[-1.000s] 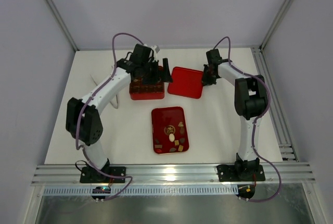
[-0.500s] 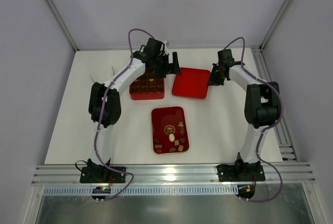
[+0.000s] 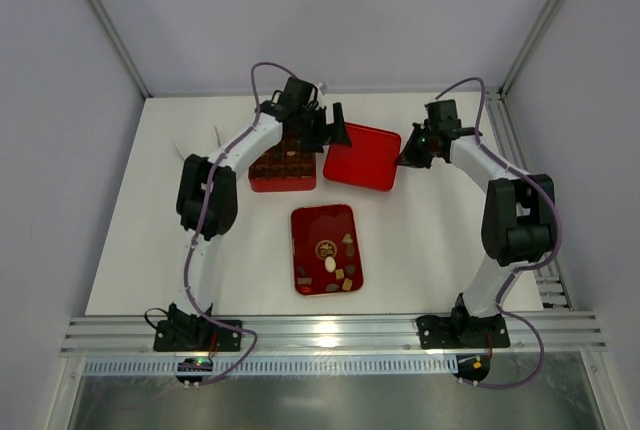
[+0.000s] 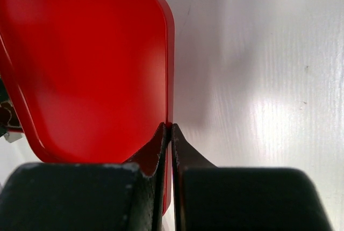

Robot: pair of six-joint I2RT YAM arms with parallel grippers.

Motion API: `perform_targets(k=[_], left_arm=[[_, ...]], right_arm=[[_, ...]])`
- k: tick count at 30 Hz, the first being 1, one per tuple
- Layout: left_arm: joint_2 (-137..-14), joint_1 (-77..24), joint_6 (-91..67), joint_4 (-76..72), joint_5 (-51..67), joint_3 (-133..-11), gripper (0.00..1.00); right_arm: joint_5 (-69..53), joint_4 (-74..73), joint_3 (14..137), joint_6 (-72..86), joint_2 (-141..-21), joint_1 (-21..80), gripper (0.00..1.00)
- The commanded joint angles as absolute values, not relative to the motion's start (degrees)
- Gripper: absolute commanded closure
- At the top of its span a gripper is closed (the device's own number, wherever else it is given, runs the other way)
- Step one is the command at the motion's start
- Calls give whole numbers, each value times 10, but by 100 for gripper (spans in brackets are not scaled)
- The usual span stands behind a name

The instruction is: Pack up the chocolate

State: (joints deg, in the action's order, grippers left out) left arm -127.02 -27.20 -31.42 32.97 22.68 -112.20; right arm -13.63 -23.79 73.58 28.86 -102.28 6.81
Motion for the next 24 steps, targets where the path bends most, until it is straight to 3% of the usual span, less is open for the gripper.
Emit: perform_targets(k=[1, 6, 12, 18, 19, 21, 22, 24], left_arm=[[-1267, -266, -331, 288, 273, -1121, 5], [-1241, -260, -352, 257, 293, -1085, 12], [-1214, -252, -379, 243, 324, -1064, 46], [-1175, -250, -395, 237, 344, -1030, 93], [-1170, -250, -398, 235, 345, -1023, 100], [-1159, -250, -408, 233, 350, -1016, 100], [-1149, -250, -410, 232, 347, -1009, 100], [-1140, -246, -425, 238, 341, -1005, 100]], right_arm=[[-178, -207, 740, 305, -979, 70, 96], [-211, -199, 737, 315, -963, 71, 96], [-205, -194, 730, 316, -955, 91, 96], [-189, -187, 722, 305, -952, 108, 94], [-185, -185, 722, 304, -951, 113, 84], [-178, -185, 720, 294, -947, 117, 71], [-158, -185, 720, 287, -946, 124, 54], [-119, -195, 716, 268, -927, 134, 40]])
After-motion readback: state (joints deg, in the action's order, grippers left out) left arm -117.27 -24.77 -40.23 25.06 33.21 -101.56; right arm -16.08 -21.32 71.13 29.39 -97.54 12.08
